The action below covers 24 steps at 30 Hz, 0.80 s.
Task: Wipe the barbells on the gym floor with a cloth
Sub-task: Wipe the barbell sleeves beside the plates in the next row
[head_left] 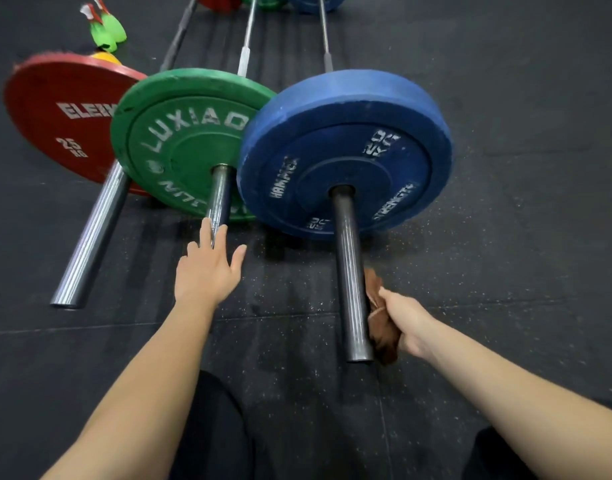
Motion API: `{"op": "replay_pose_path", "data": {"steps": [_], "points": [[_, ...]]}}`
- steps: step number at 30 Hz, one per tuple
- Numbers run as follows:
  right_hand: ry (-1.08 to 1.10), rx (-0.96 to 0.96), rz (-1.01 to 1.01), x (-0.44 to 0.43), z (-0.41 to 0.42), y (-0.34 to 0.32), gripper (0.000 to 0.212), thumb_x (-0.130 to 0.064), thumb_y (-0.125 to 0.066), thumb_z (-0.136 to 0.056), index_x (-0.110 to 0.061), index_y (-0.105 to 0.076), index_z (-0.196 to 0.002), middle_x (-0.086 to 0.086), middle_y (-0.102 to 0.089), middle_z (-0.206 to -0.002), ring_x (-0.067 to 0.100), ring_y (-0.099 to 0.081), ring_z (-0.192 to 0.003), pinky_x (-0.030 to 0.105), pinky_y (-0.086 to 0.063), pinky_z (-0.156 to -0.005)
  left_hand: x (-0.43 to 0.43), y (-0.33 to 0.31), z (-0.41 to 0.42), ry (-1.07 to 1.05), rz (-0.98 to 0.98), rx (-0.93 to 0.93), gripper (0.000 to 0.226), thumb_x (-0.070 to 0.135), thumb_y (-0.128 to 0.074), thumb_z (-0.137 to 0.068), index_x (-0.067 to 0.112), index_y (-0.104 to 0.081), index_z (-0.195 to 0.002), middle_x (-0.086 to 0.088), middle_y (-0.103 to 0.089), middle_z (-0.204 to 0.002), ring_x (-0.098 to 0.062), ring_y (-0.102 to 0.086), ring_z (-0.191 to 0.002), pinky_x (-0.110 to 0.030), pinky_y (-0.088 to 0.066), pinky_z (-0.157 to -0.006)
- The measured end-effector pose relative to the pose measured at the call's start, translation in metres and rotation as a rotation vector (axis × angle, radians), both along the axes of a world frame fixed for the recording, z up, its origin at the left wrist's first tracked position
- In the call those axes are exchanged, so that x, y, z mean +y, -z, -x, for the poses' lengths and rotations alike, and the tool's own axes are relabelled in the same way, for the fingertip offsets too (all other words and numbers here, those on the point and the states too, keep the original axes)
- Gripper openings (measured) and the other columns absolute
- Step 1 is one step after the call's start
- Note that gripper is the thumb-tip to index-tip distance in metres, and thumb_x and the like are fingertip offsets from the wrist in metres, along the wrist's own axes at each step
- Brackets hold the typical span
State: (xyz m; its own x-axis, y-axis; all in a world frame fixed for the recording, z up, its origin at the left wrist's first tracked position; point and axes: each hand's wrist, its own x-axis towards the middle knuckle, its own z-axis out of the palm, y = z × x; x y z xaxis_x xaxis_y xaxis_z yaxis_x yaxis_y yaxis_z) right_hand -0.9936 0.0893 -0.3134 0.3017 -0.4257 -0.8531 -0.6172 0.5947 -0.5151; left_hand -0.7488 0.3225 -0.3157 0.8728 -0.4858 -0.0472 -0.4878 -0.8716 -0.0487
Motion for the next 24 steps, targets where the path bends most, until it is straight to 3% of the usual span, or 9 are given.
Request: {"op": "replay_pose_path", "data": {"steps": [3,5,8,13,15,17,19,21,24], "points": [[-0.033,-0.04,-0.255,0.011,0.004,-0.001,0.05,-0.044,-0.039,-0.108,-0.004,-0.064,-0.126,0.024,-0.071,-0.118,0.038,-0.071,-0.104,0.054,-0.057,-0.092,0.0,0.001,-0.002,-0.001,0.0,0.002,0.07,0.061,-0.019,-0.104,0.019,-0.026,-0.159,-0.011,-0.01,-0.17,-0.039,-0.052,-0.113,-0.046,-0.048,-0.077],[-0.016,-0.107,-0.341,0.01,0.004,-0.008,0.058,-0.048,-0.033,-0.108,-0.001,-0.064,-0.122,0.027,-0.07,-0.116,0.039,-0.073,-0.098,0.051,-0.06,-0.084,0.0,0.001,-0.003,-0.003,-0.005,0.003,0.07,0.061,-0.019,-0.104,0.019,-0.025,-0.159,-0.011,-0.009,-0.17,-0.04,-0.051,-0.114,-0.047,-0.048,-0.078],[-0.003,-0.11,-0.345,0.009,-0.001,-0.013,0.071,-0.062,-0.037,-0.103,0.001,-0.067,-0.116,0.027,-0.072,-0.107,0.04,-0.074,-0.088,0.049,-0.058,-0.08,0.0,0.001,-0.002,-0.004,0.006,-0.004,0.069,0.061,-0.021,-0.104,0.019,-0.026,-0.158,-0.012,-0.011,-0.169,-0.041,-0.052,-0.111,-0.048,-0.049,-0.077],[0.072,-0.148,-0.313,0.004,-0.023,-0.018,0.083,-0.074,-0.038,-0.095,-0.002,-0.065,-0.128,0.025,-0.074,-0.102,0.041,-0.074,-0.085,0.049,-0.06,-0.076,-0.001,-0.001,-0.001,-0.009,0.014,-0.014,0.069,0.061,-0.024,-0.104,0.018,-0.025,-0.158,-0.01,-0.012,-0.169,-0.041,-0.053,-0.111,-0.046,-0.047,-0.073],[0.147,-0.205,-0.349,0.001,-0.031,-0.022,0.09,-0.081,-0.04,-0.089,-0.002,-0.065,-0.124,0.031,-0.07,-0.11,0.048,-0.071,-0.095,0.059,-0.057,-0.084,-0.002,-0.002,0.0,-0.011,0.012,-0.01,0.07,0.062,-0.024,-0.104,0.018,-0.024,-0.158,-0.01,-0.012,-0.169,-0.04,-0.053,-0.112,-0.045,-0.047,-0.072],[0.167,-0.237,-0.393,0.001,-0.035,-0.024,0.097,-0.088,-0.044,-0.081,-0.005,-0.063,-0.129,0.036,-0.065,-0.119,0.054,-0.065,-0.11,0.069,-0.045,-0.1,-0.002,-0.003,0.0,-0.009,0.01,-0.008,0.071,0.062,-0.023,-0.103,0.019,-0.023,-0.159,-0.01,-0.012,-0.17,-0.04,-0.053,-0.112,-0.044,-0.047,-0.071],[0.157,-0.266,-0.401,0.003,-0.034,-0.023,0.101,-0.09,-0.045,-0.078,-0.004,-0.064,-0.128,0.035,-0.065,-0.121,0.054,-0.064,-0.111,0.07,-0.042,-0.102,-0.002,-0.003,-0.001,-0.008,0.009,-0.008,0.072,0.063,-0.023,-0.103,0.019,-0.022,-0.159,-0.01,-0.012,-0.17,-0.04,-0.053,-0.112,-0.044,-0.048,-0.072],[0.092,-0.281,-0.389,0.004,-0.029,-0.021,0.099,-0.087,-0.043,-0.082,0.002,-0.069,-0.117,0.032,-0.068,-0.117,0.049,-0.069,-0.103,0.068,-0.051,-0.092,-0.001,-0.003,-0.001,-0.008,0.008,-0.004,0.073,0.065,-0.024,-0.102,0.02,-0.022,-0.159,-0.01,-0.012,-0.17,-0.04,-0.052,-0.114,-0.045,-0.048,-0.072],[-0.01,-0.331,-0.354,0.007,-0.017,-0.021,0.085,-0.079,-0.041,-0.091,0.0,-0.068,-0.106,0.028,-0.069,-0.103,0.04,-0.072,-0.085,0.052,-0.062,-0.073,-0.001,-0.004,0.0,-0.002,0.005,-0.007,0.075,0.067,-0.024,-0.101,0.019,-0.021,-0.159,-0.011,-0.012,-0.169,-0.041,-0.052,-0.113,-0.045,-0.047,-0.071]]}}
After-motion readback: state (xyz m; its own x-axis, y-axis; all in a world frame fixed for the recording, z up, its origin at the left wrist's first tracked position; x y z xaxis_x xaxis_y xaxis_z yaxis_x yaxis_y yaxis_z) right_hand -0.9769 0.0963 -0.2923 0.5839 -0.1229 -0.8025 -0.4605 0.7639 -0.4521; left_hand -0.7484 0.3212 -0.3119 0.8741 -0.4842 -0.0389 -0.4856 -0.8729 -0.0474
